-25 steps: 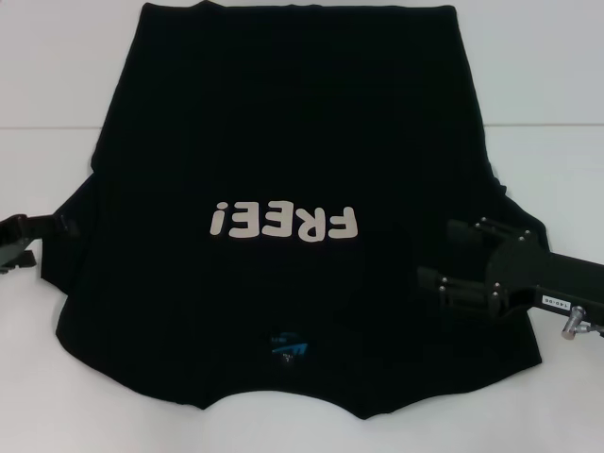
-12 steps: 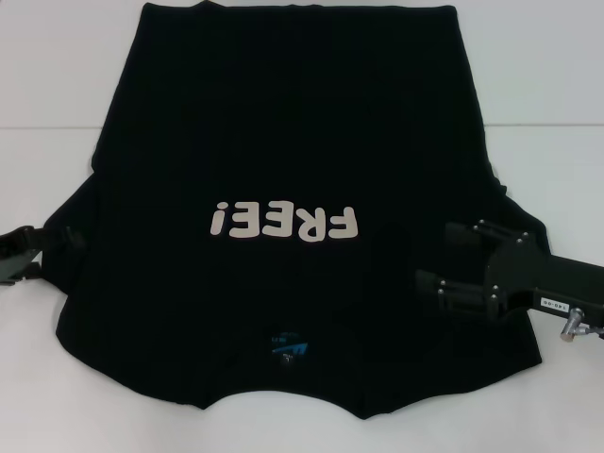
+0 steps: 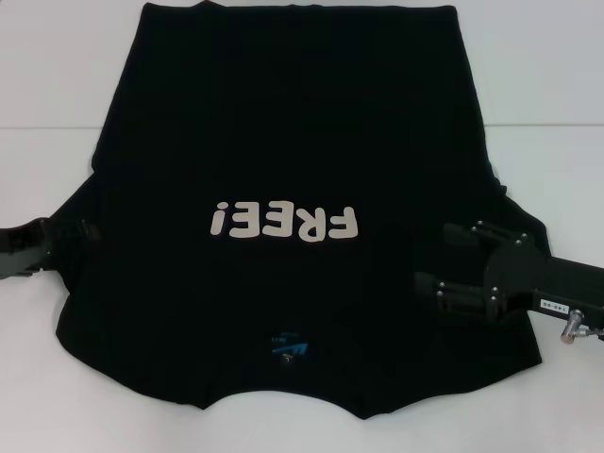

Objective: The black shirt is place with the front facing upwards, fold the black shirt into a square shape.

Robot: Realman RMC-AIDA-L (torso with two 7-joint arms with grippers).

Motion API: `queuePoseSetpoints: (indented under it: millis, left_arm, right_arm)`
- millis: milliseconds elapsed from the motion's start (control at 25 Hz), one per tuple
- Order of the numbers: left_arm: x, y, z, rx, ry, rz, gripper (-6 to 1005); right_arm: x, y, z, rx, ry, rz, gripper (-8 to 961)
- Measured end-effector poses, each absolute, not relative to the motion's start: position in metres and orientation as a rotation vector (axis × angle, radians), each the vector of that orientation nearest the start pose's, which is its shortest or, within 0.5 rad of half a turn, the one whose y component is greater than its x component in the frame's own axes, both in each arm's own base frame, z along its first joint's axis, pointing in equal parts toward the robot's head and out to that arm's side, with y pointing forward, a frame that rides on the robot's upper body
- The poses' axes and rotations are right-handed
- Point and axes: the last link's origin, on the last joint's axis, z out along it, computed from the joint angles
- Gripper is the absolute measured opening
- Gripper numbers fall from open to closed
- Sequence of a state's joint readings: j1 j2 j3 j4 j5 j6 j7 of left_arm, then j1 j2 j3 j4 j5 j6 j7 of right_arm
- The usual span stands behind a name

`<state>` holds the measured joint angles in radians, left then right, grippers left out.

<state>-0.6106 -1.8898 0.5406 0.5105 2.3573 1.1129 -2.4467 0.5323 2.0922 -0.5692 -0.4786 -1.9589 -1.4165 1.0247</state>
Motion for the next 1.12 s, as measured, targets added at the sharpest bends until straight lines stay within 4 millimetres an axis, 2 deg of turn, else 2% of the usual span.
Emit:
queuePoseSetpoints:
  millis: [40,240,480,880,1000,1120]
  left_arm:
    - [-0.3584,0.3807,0.0706,-1.757,-1.857,-0.421,933]
    - [-0.3593,0.3819,0.0702,-1.761,-1.839,-0.394,811]
    - [-0.3611,0.3834,0.0696,-1.760,-1.821,-0.350,588]
    - [-0.3632,0.3843,0.0701,-1.764,-1.800,-0.301,353]
    - [-0.3634,0.3843,0.0691,-1.765,-1.798,-0.289,115]
    - [-0.3636,0.3845,0.0685,-1.756,-1.801,-0.298,47]
  right_arm:
    - [0.2821,0.3319,-0.0203,-2.559,0.431,0.692,884]
    - [0.2815,0.3312,-0.0199,-2.563,0.427,0.698,885]
    - [0.2806,0.3310,-0.0189,-2.563,0.421,0.707,884]
    - [0.2794,0.3303,-0.0172,-2.564,0.414,0.721,884]
    - [0.2796,0.3302,-0.0168,-2.563,0.414,0.722,884]
    - [0.2795,0.3301,-0.0168,-2.563,0.414,0.723,884]
